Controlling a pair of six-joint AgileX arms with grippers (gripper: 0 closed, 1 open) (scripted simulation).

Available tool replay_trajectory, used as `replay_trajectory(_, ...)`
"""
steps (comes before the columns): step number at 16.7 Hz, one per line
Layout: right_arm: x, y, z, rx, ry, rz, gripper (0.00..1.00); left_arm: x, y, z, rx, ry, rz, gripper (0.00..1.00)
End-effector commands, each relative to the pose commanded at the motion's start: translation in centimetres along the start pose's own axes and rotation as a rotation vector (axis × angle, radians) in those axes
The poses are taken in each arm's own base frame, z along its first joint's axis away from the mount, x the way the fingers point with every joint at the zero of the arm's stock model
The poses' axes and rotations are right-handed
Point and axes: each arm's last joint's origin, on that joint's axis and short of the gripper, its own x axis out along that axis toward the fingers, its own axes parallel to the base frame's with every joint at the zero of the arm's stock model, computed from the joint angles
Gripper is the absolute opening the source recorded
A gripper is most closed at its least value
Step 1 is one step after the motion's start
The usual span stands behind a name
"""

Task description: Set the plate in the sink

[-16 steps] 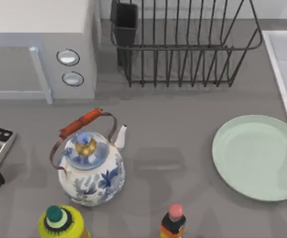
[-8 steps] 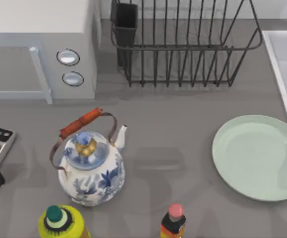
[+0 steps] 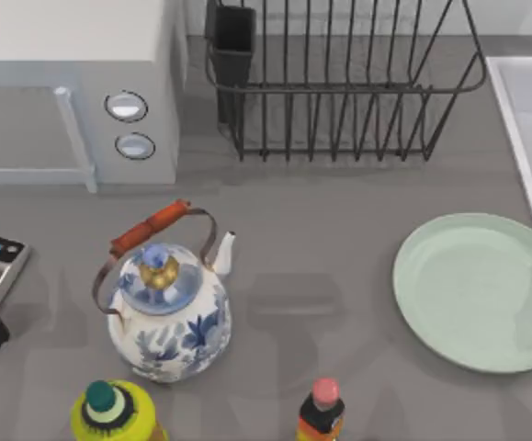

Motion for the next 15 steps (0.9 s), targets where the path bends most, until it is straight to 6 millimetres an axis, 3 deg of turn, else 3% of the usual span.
replay_trajectory(9,0.0,0.0,0.2,0.003,0.008,0.003,1.0,0.0,0.0,0.0,0.0,0.0,0.0,1.0)
replay_trajectory(15,1.0,1.1,4.5,0.08,0.229,0.078,1.0,0.0,0.0,0.0,0.0,0.0,0.0,1.0)
